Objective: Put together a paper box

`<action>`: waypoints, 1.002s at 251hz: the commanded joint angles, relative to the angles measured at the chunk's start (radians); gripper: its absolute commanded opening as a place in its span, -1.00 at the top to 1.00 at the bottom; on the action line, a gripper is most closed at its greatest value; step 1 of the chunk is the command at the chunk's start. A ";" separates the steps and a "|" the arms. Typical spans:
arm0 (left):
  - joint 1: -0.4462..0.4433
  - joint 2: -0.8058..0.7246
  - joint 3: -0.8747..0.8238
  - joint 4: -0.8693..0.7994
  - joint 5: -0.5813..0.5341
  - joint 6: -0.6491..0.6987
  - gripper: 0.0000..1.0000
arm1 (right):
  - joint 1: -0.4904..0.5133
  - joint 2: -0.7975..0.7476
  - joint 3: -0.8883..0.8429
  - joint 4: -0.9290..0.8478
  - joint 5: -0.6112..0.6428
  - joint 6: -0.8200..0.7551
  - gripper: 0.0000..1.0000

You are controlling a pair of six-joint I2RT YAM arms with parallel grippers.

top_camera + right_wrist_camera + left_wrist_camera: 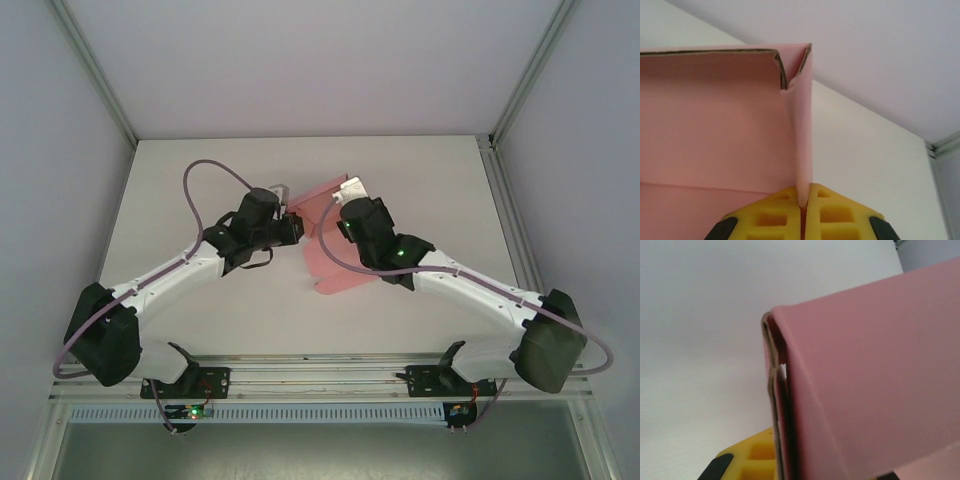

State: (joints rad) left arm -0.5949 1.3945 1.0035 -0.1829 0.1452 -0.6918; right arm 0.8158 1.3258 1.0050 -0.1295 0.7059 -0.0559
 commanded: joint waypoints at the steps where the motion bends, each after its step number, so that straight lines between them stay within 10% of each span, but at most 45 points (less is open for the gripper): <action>1: -0.028 0.007 0.058 -0.187 -0.122 -0.117 1.00 | -0.019 0.029 -0.017 0.052 0.272 0.026 0.93; 73: -0.076 0.125 0.213 -0.559 -0.551 -0.353 1.00 | -0.011 0.055 -0.008 0.022 0.474 0.081 1.00; 251: -0.081 0.244 0.331 -0.743 -0.637 -0.419 1.00 | 0.006 0.107 0.016 -0.013 0.663 0.081 0.99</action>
State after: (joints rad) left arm -0.7200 1.6592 1.3880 -0.6098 -0.2440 -1.0817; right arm 0.8623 1.4517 1.0050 -0.0792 1.0180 0.0261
